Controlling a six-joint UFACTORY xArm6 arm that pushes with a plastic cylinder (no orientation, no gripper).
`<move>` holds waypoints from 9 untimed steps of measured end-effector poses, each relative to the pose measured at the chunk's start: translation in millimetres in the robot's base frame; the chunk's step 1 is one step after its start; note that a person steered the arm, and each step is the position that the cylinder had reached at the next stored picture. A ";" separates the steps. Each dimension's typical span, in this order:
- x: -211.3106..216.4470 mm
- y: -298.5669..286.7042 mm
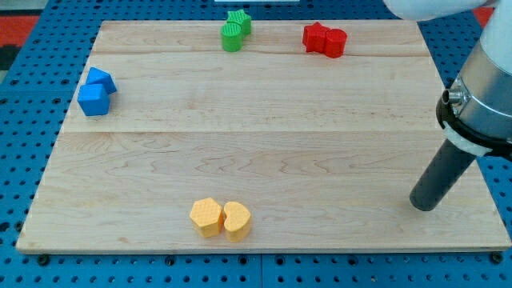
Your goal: Place the arm towards the bottom left side of the board
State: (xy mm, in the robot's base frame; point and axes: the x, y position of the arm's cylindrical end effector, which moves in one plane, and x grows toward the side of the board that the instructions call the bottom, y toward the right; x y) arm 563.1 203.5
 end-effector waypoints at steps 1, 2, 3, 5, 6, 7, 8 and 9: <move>0.5 -2.1; 38.1 -4.5; 55.6 -6.9; 54.7 -85.3; 14.2 -66.8; -49.8 -92.6; -73.6 -201.4; -79.6 -314.3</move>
